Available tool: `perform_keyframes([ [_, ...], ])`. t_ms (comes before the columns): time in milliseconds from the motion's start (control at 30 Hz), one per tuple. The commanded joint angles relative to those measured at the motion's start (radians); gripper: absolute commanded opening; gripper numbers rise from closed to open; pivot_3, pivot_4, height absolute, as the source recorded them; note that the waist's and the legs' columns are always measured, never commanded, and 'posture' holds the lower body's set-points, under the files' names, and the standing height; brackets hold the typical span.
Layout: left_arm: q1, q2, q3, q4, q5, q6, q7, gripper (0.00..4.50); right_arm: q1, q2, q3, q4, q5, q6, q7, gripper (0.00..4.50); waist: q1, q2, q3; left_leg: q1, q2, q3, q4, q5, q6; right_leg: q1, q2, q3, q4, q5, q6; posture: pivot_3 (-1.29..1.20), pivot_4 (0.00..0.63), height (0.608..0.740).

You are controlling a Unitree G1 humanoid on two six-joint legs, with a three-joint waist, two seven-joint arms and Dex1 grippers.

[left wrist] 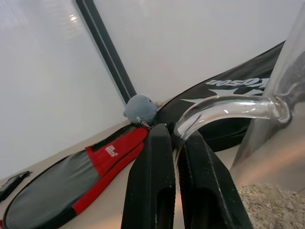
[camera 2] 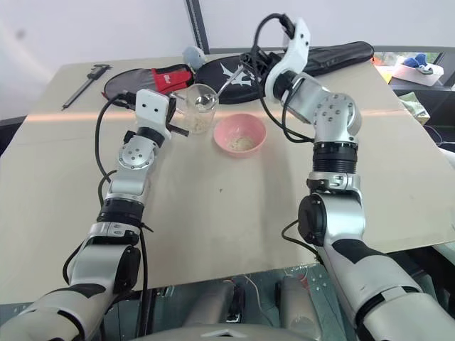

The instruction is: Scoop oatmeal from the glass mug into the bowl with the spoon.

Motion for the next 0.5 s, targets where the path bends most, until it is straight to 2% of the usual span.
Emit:
perform_keyframes([
  [33, -0.045, -0.003, 0.006, -0.049, -0.009, -0.038, 0.010, 0.02, 0.013, 0.037, 0.019, -0.059, 0.013, -0.014, 0.015, 0.00, -0.005, 0.000, 0.000, 0.000, 0.000, 0.000, 0.000, 0.000, 0.000, 0.000, 0.000, 0.000, 0.000, 0.000, 0.000, 0.00, 0.150, 0.740],
  [100, -0.050, -0.004, 0.004, -0.046, -0.006, -0.043, 0.010, 0.02, 0.022, 0.045, 0.036, -0.054, -0.013, -0.038, 0.017, 0.00, -0.006, 0.000, 0.000, 0.000, 0.000, 0.000, 0.001, 0.000, 0.000, 0.000, 0.000, 0.000, 0.000, 0.000, 0.000, 0.00, 0.150, 0.740],
  [200, -0.052, -0.005, 0.001, -0.057, -0.003, -0.043, 0.012, 0.02, 0.047, 0.039, 0.132, -0.095, -0.100, -0.096, 0.055, 0.00, -0.007, 0.000, 0.000, 0.000, 0.000, 0.000, 0.001, 0.000, 0.000, 0.000, 0.000, 0.000, 0.000, 0.000, 0.000, 0.00, 0.150, 0.740],
  [367, -0.066, -0.024, -0.004, -0.088, -0.010, -0.037, 0.012, 0.02, 0.123, 0.037, 0.370, -0.126, -0.297, -0.242, 0.142, 0.00, -0.015, 0.000, 0.000, 0.000, 0.000, 0.000, 0.000, 0.000, 0.000, 0.000, 0.000, 0.000, 0.000, 0.000, 0.000, 0.00, 0.150, 0.740],
  [500, -0.072, -0.030, 0.002, -0.076, -0.014, -0.039, 0.009, 0.02, 0.137, 0.095, 0.313, -0.114, -0.239, -0.207, 0.150, 0.00, -0.016, 0.000, 0.000, 0.000, 0.000, 0.000, 0.001, 0.000, 0.000, 0.000, 0.000, 0.000, 0.001, 0.000, 0.000, 0.00, 0.150, 0.740],
])
